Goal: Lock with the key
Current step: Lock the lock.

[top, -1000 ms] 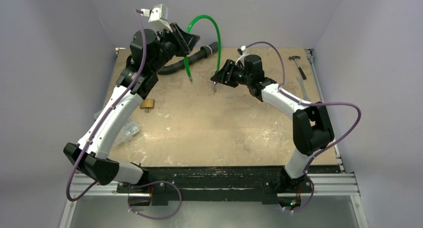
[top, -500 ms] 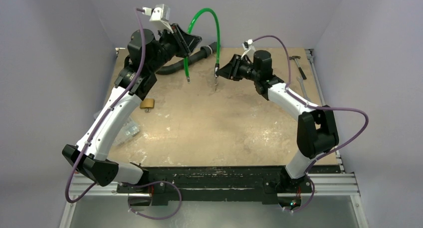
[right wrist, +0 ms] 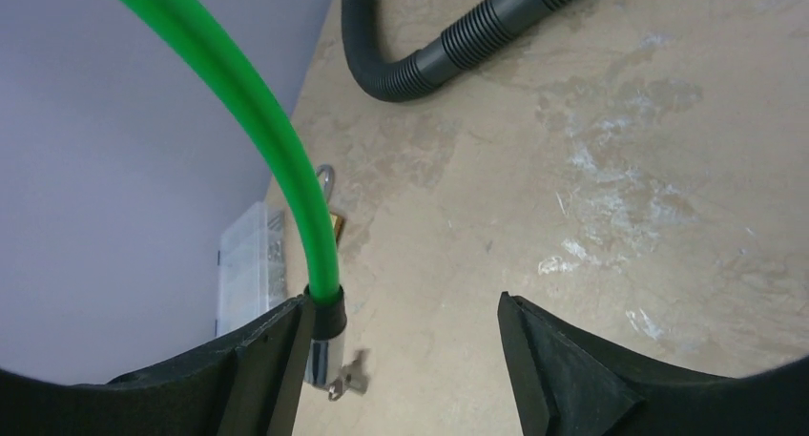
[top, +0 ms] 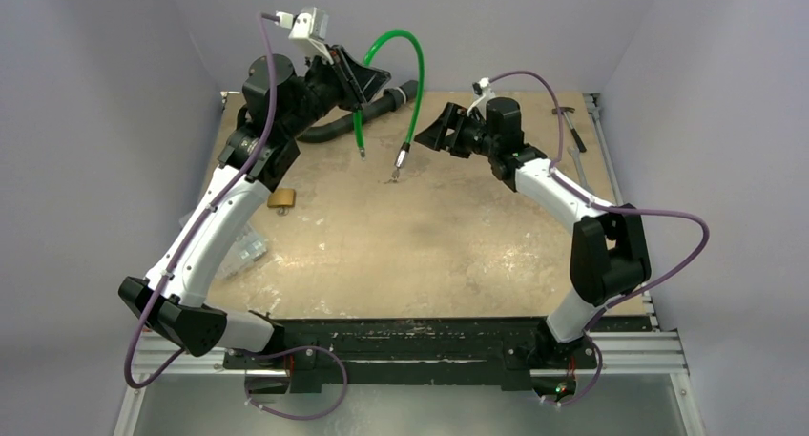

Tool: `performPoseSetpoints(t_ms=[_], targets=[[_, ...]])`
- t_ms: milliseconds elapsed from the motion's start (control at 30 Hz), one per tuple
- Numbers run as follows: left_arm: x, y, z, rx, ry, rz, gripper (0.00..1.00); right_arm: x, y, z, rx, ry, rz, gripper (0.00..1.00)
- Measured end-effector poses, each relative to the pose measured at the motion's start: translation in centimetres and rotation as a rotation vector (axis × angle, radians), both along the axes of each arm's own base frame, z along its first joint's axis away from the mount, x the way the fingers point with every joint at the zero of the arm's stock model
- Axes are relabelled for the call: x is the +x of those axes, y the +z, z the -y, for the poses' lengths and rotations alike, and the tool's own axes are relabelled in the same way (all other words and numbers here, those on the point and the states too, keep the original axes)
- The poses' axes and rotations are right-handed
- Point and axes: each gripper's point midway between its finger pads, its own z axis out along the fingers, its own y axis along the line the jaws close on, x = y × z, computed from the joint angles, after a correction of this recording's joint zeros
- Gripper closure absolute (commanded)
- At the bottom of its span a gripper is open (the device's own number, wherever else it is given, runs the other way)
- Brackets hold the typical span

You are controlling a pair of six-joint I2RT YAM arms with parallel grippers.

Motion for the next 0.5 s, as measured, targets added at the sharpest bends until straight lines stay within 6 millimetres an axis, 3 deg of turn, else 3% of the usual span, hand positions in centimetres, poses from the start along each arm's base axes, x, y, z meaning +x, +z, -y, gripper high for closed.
performPoseSetpoints(t_ms=[500], targets=[[0.02, 0.75, 0.10, -0.026, -0.003, 0.014, 1.00, 0.02, -0.90, -0.53, -0.002, -0.016, -0.030, 0.27]])
